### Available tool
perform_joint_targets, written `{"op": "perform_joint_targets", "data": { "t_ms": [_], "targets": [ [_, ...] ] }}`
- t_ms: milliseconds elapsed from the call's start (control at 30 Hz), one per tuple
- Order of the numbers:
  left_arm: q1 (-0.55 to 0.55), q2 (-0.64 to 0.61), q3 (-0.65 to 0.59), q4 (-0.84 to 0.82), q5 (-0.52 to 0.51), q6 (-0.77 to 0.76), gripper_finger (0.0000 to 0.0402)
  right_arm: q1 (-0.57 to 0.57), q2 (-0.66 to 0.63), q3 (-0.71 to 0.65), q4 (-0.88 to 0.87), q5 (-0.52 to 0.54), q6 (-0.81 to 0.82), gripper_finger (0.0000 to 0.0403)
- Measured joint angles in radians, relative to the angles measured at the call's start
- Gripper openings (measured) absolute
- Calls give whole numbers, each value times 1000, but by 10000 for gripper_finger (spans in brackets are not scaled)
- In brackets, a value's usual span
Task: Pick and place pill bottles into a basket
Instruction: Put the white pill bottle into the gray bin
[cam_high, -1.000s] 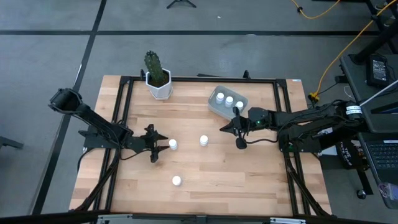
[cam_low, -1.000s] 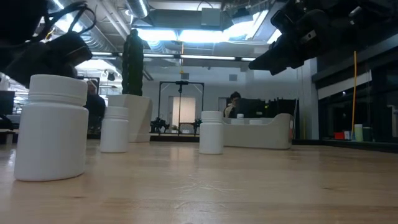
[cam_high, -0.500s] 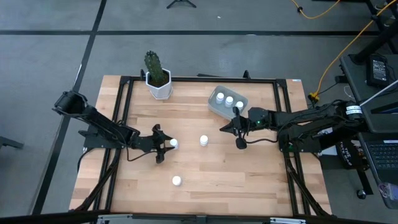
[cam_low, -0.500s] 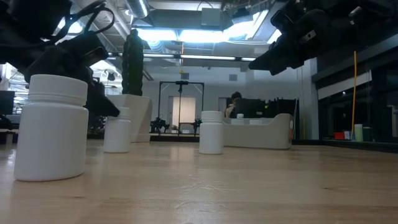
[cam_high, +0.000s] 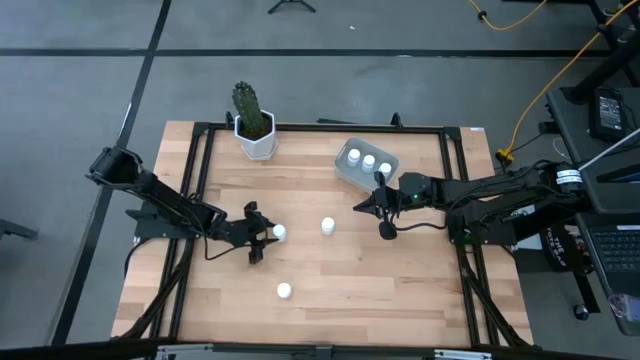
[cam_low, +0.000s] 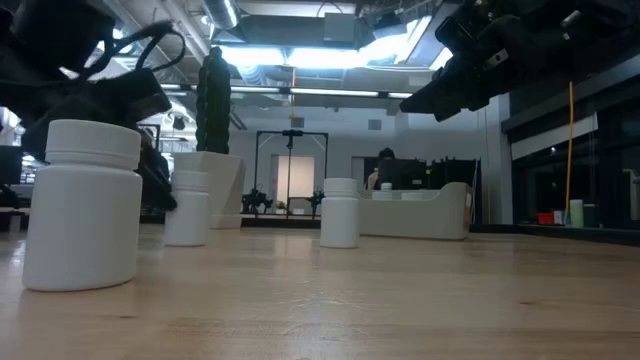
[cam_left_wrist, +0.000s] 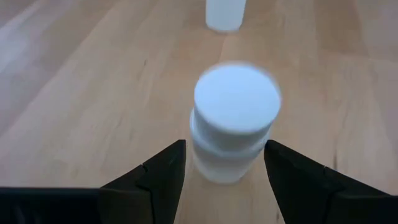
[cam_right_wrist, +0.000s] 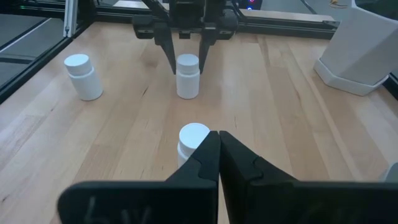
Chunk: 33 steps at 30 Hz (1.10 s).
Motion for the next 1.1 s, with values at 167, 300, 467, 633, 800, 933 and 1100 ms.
{"op": "perform_joint_targets", "data": {
  "t_ms": [167, 300, 467, 633, 800, 933, 1100],
  "targets": [
    [0, 79, -1, 17, 1, -54, 210, 0, 0, 0, 0, 0, 0, 7],
    [0, 142, -1, 97, 1, -51, 210, 0, 0, 0, 0, 0, 0, 7],
    [0, 213, -1, 184, -2, -49, 210, 0, 0, 0, 0, 0, 3, 7],
    [0, 264, -1, 266, -23, -47, 210, 0, 0, 0, 0, 0, 4, 7],
    [0, 300, -1, 323, -30, -36, 210, 0, 0, 0, 0, 0, 4, 7],
    [0, 326, -1, 377, -27, -24, 210, 0, 0, 0, 0, 0, 4, 7],
    [0, 339, 0, 393, -24, -13, 209, 0, 0, 0, 0, 0, 6, 7]
  ]
}}
